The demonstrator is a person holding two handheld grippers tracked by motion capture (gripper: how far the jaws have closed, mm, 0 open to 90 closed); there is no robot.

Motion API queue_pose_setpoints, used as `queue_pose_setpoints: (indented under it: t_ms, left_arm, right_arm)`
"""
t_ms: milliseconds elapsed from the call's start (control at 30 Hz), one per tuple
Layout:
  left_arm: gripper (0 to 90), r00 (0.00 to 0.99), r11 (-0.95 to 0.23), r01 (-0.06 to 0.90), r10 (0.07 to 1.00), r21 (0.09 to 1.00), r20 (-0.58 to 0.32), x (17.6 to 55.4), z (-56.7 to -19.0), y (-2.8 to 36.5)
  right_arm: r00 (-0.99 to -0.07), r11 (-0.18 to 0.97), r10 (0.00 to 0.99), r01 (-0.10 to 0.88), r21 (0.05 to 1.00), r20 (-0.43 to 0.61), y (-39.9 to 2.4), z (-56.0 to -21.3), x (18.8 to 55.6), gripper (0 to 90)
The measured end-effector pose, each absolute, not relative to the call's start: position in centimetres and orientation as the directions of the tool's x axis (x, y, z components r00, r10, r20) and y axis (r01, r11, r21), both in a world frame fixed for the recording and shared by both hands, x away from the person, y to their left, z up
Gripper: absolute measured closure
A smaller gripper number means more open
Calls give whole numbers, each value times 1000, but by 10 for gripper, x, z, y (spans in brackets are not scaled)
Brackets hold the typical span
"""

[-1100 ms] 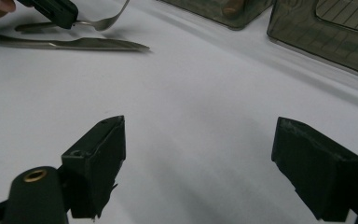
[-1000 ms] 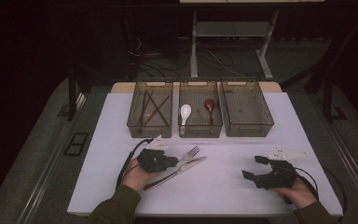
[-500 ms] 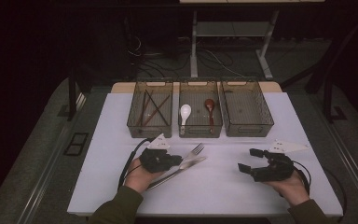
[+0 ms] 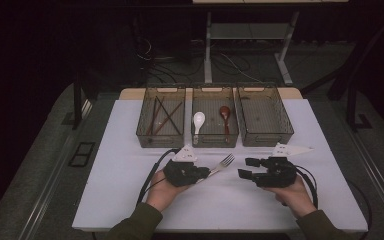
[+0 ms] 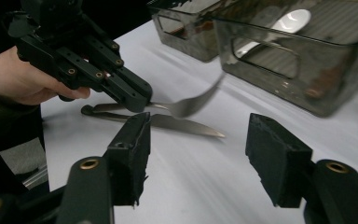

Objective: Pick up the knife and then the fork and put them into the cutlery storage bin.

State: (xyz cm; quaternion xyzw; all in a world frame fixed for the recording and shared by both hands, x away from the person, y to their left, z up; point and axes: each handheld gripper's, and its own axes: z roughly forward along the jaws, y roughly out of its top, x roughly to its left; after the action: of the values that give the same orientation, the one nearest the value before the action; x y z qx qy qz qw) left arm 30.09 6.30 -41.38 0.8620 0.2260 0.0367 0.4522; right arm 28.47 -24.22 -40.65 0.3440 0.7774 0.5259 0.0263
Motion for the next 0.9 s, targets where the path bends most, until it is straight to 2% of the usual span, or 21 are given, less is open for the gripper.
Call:
queue_pose_setpoints:
  t_ms: [133,367,633,900]
  left_arm:
    - [845,898,-473,351,413,808,-148,299,-411,59]
    - [845,894,-443,351,420,825,-155,298,-409,58]
    - [845,898,-456,333,421,825,-130,296,-408,52]
    - [848,900,-465,330,416,821,-126,296,-410,49]
  right_arm:
    - [-770,230,558,502,834,309,-229,-410,292,447]
    - [-765,192,542,517,834,349,-217,-413,304,528]
    - [-743,154,548,540,827,383,-214,-415,311,723]
    - [-742,107,518,550,828,426,-216,-414,314,853]
